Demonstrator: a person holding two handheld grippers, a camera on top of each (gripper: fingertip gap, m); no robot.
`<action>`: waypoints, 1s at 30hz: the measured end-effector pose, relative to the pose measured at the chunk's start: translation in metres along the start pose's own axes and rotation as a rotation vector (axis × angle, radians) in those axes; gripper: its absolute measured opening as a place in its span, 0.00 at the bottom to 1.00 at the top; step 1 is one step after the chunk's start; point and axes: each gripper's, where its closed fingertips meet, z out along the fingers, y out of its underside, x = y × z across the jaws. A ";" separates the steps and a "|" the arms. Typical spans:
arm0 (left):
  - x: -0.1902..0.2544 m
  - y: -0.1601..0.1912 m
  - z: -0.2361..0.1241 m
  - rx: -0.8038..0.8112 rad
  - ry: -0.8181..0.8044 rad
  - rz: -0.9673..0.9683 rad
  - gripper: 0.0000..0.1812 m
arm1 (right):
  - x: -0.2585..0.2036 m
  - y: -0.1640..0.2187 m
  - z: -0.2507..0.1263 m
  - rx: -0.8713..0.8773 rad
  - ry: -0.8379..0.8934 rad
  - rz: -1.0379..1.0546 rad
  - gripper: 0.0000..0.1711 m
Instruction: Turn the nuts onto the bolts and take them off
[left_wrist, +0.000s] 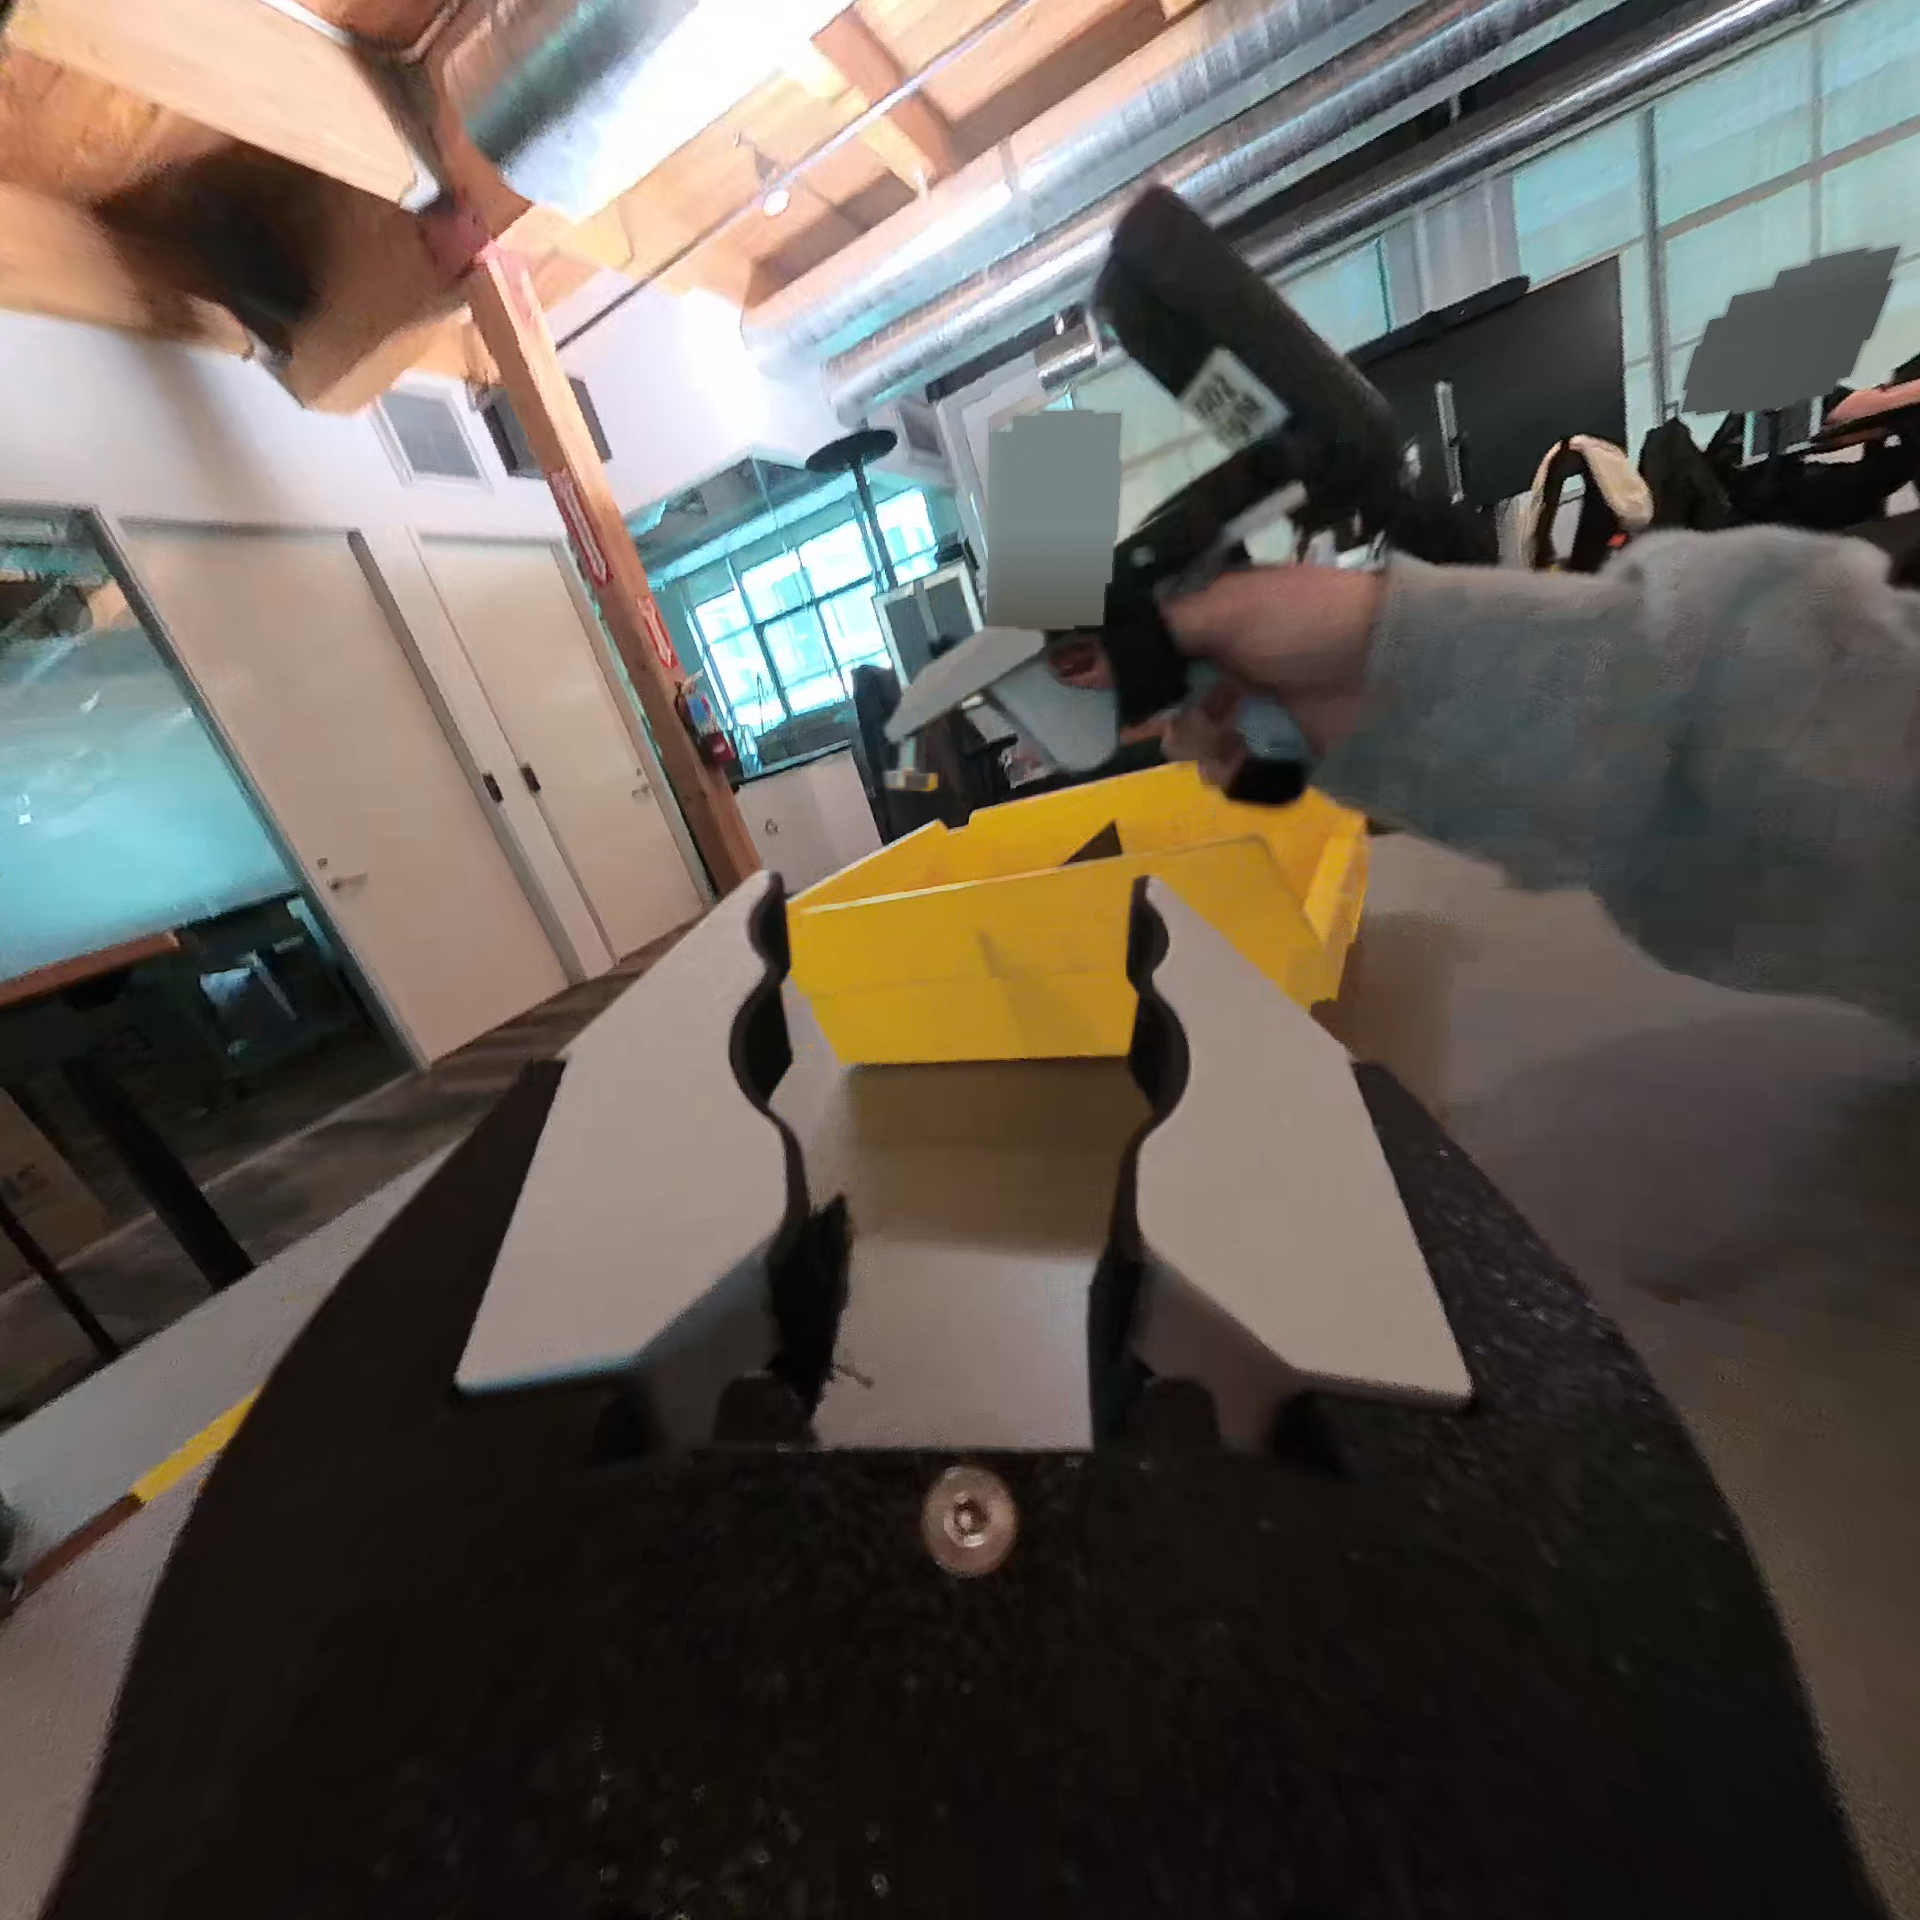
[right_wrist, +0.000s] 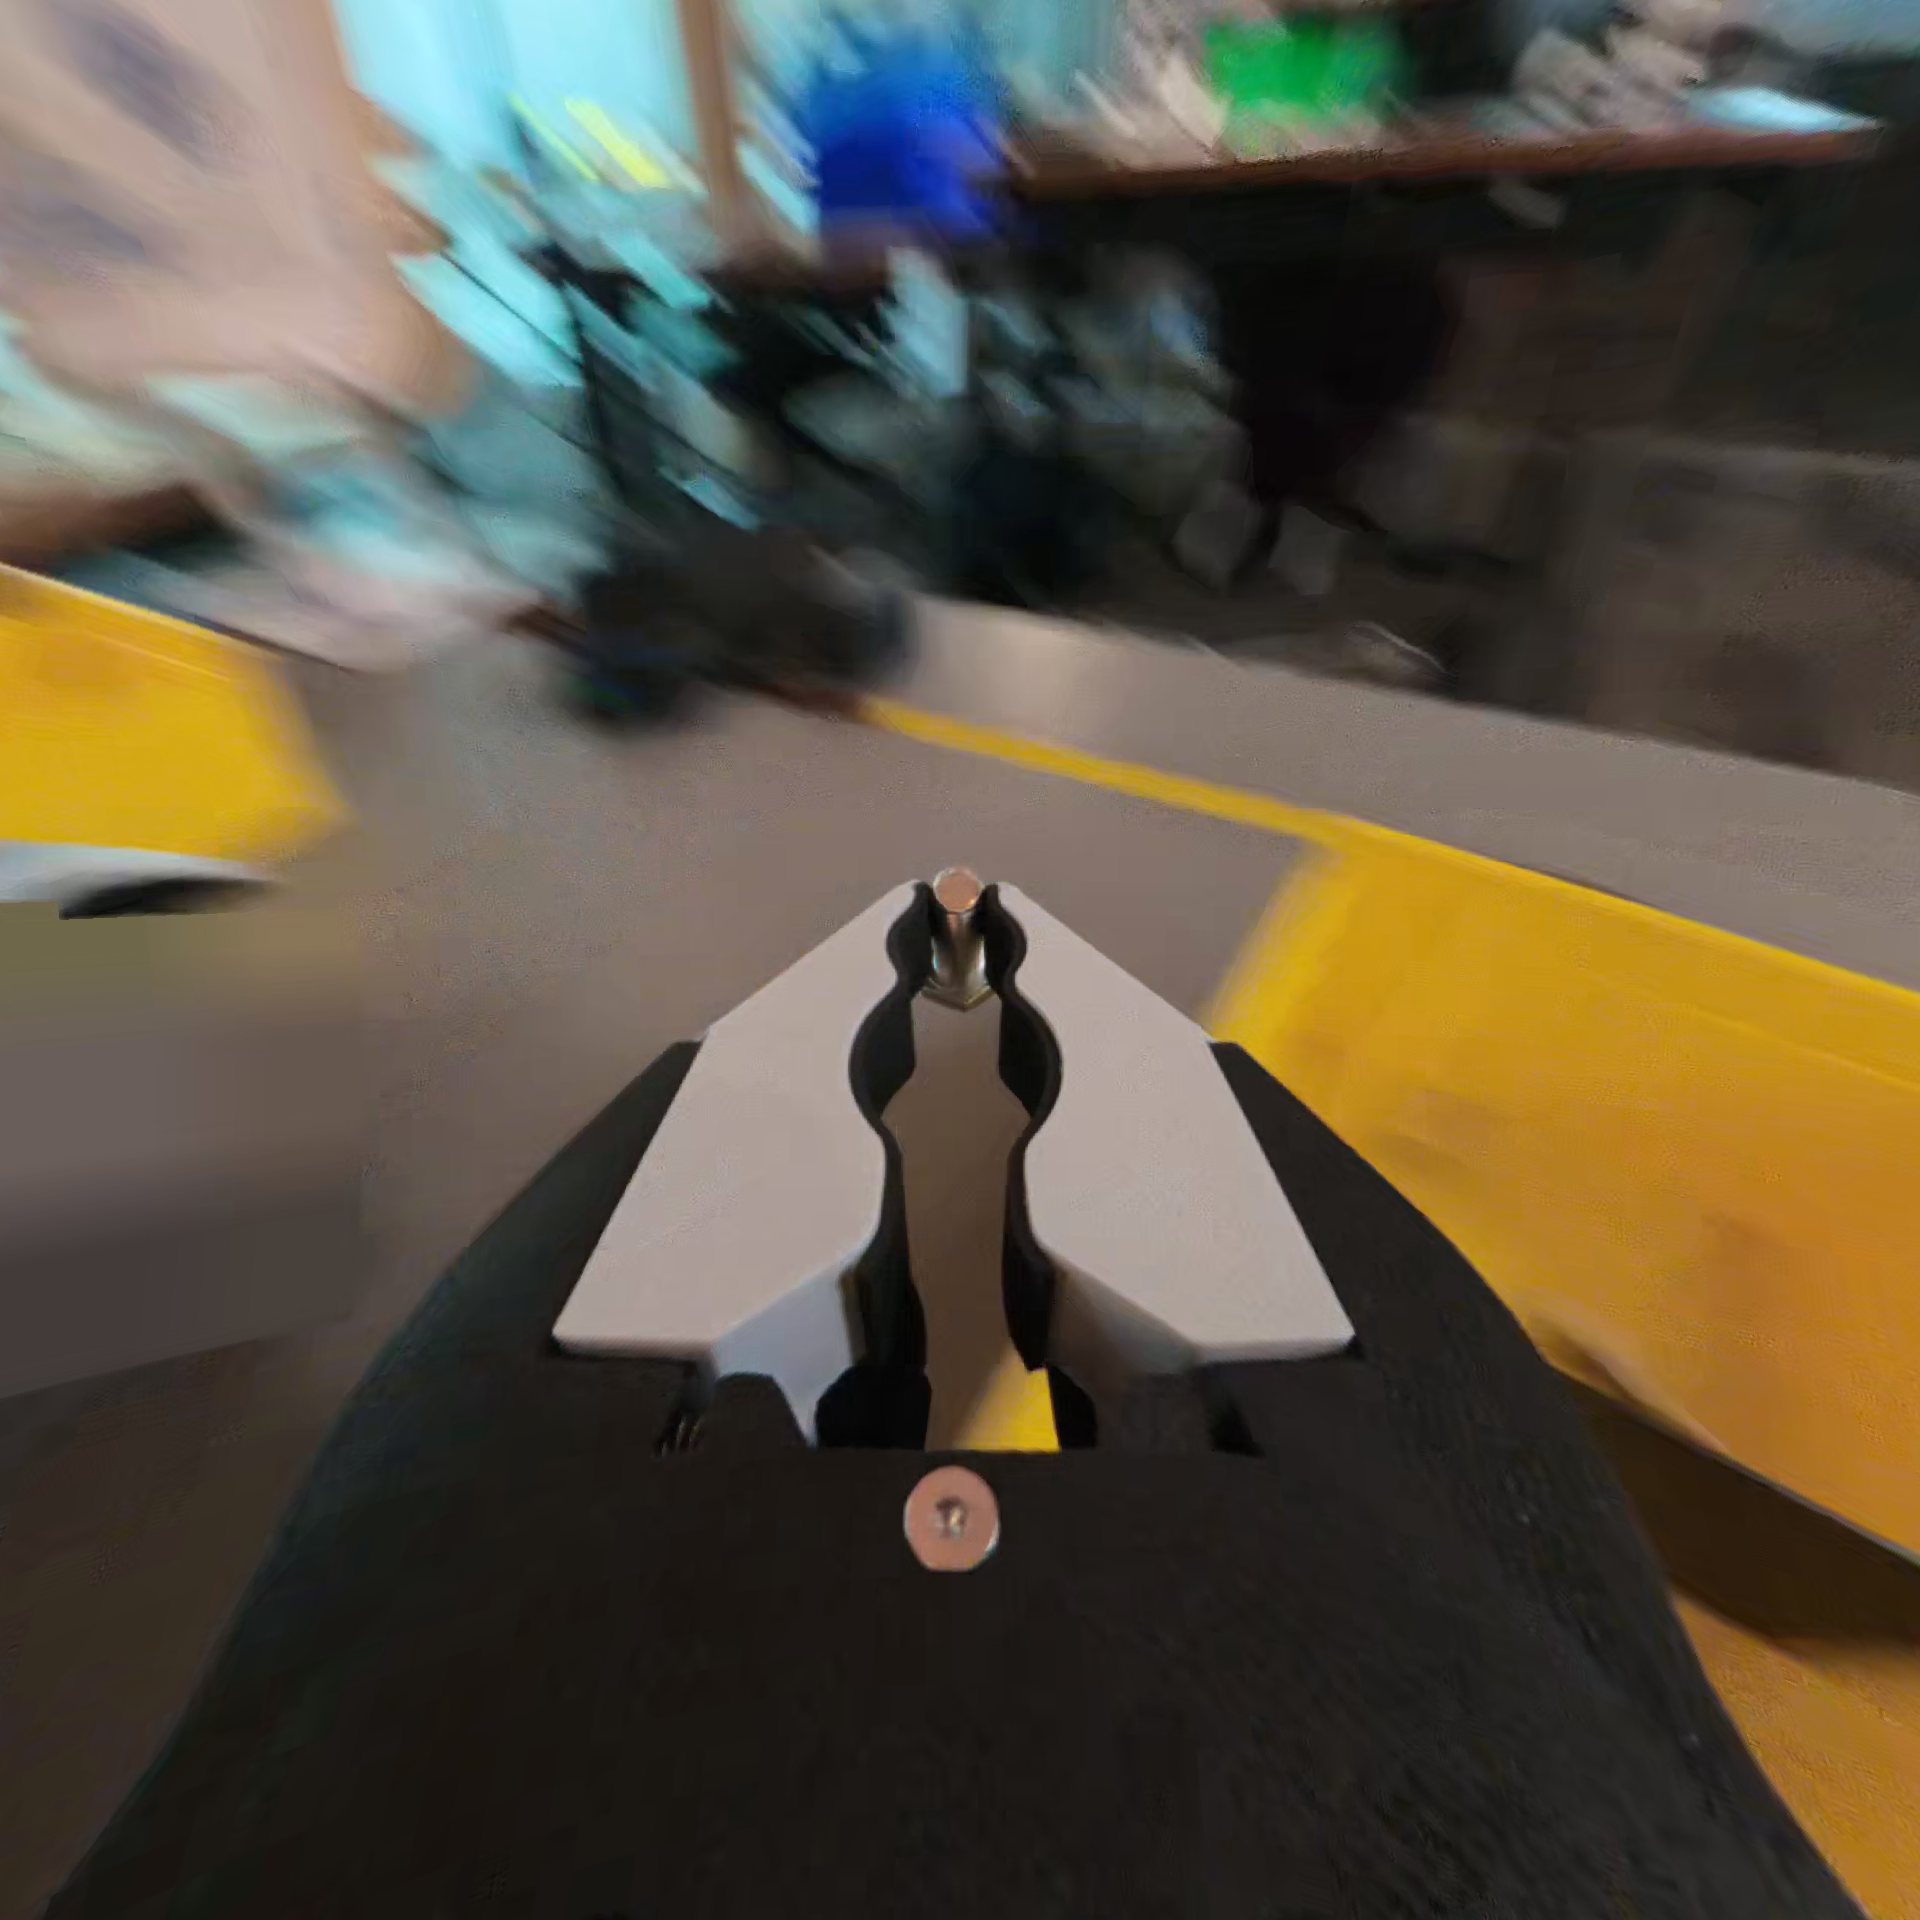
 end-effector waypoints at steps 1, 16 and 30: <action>-0.003 0.005 0.000 -0.016 -0.010 -0.005 0.36 | 0.045 0.011 0.000 -0.139 0.162 -0.054 0.05; -0.024 0.019 -0.004 -0.072 -0.083 -0.081 0.36 | -0.040 -0.003 0.039 -0.105 -0.015 -0.146 0.22; -0.151 -0.023 -0.273 -0.963 -0.911 -0.554 0.25 | -0.123 0.054 0.092 0.332 -0.121 -0.404 0.16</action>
